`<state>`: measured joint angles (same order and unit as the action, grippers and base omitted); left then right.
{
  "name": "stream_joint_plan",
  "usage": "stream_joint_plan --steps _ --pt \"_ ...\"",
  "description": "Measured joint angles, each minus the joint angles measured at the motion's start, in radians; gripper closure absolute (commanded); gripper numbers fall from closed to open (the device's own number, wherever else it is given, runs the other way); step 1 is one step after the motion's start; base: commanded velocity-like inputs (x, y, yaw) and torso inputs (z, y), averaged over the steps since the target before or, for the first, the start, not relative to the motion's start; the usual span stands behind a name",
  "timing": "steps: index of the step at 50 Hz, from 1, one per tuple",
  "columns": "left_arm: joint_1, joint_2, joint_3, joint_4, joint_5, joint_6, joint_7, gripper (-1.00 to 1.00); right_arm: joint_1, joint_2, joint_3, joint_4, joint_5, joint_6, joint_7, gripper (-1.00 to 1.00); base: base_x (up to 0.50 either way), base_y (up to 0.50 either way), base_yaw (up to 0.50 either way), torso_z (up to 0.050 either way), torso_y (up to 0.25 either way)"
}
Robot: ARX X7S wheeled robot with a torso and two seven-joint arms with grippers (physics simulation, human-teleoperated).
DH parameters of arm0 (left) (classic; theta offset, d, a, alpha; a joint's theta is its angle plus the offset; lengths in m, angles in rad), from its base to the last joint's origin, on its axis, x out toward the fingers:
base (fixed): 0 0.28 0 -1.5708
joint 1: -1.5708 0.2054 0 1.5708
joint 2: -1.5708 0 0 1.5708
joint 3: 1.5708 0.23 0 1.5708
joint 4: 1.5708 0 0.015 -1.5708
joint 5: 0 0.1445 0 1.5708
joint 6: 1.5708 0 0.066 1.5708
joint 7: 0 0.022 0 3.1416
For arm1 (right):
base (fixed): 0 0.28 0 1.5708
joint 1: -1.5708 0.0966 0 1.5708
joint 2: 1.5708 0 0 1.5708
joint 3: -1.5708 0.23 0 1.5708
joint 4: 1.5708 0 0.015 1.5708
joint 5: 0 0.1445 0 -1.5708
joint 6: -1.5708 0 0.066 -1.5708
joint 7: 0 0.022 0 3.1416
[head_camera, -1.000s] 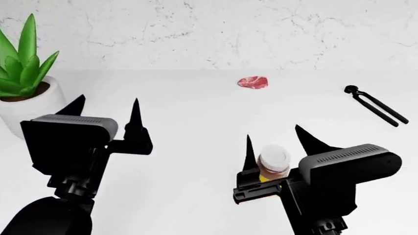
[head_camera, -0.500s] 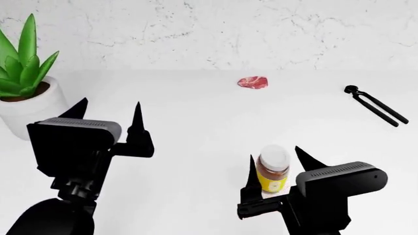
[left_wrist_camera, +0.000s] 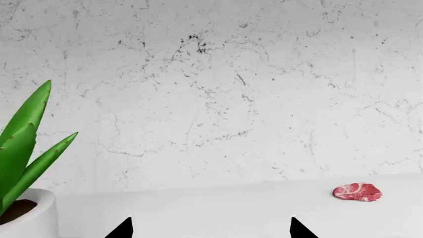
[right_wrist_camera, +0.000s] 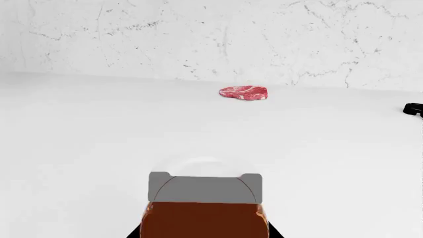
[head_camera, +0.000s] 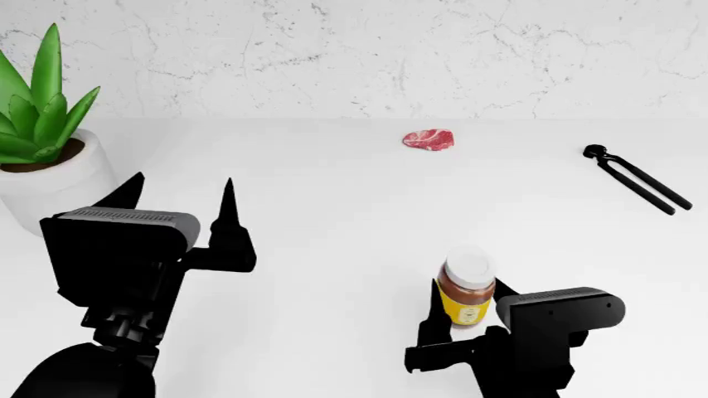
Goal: Pick the honey bottle and jam from the counter and place them in the cabinets closest to them.
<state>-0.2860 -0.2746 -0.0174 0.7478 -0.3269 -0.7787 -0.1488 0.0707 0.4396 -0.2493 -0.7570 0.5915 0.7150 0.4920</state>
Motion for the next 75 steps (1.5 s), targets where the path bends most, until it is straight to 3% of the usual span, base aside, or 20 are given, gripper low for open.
stream_joint_plan --steps 7,15,23,30,38,46,55,75 --pt "0.009 0.001 -0.002 -0.008 -0.003 0.017 0.000 -1.00 0.016 -0.001 0.019 -0.014 0.041 0.030 0.027 1.00 0.00 0.00 0.00 0.000 0.000" --pt "0.021 0.002 0.003 -0.022 -0.002 0.040 0.002 -1.00 0.168 -0.010 0.071 -0.111 0.211 0.216 0.148 1.00 0.00 0.00 0.00 0.000 0.000" --pt "0.026 -0.004 -0.002 -0.017 -0.008 0.040 0.000 -1.00 0.494 -0.033 0.131 -0.139 0.577 0.435 0.398 1.00 0.00 0.00 0.00 0.000 0.000" --pt "0.019 -0.008 -0.006 -0.003 -0.017 0.029 -0.005 -1.00 0.842 -0.041 0.087 -0.070 0.908 0.524 0.620 1.00 0.00 0.00 0.00 0.000 0.000" --pt "0.007 -0.013 -0.009 0.018 -0.028 0.006 -0.014 -1.00 1.207 -0.063 0.010 0.049 1.138 0.584 0.728 1.00 0.00 0.00 0.00 0.000 0.000" --pt "-0.001 -0.018 -0.012 0.032 -0.038 -0.009 -0.020 -1.00 1.457 -0.097 -0.020 0.167 1.131 0.646 0.657 1.00 0.00 0.00 0.00 0.000 0.000" --pt "-0.013 -0.022 -0.007 0.036 -0.045 -0.018 -0.024 -1.00 1.638 -0.112 -0.072 0.280 0.949 0.647 0.450 1.00 0.00 0.00 0.00 0.000 0.002" --pt "-0.007 -0.033 -0.008 0.049 -0.055 -0.019 -0.032 -1.00 1.877 -0.123 -0.256 0.621 0.500 0.399 0.000 1.00 0.00 0.00 0.00 0.000 0.000"
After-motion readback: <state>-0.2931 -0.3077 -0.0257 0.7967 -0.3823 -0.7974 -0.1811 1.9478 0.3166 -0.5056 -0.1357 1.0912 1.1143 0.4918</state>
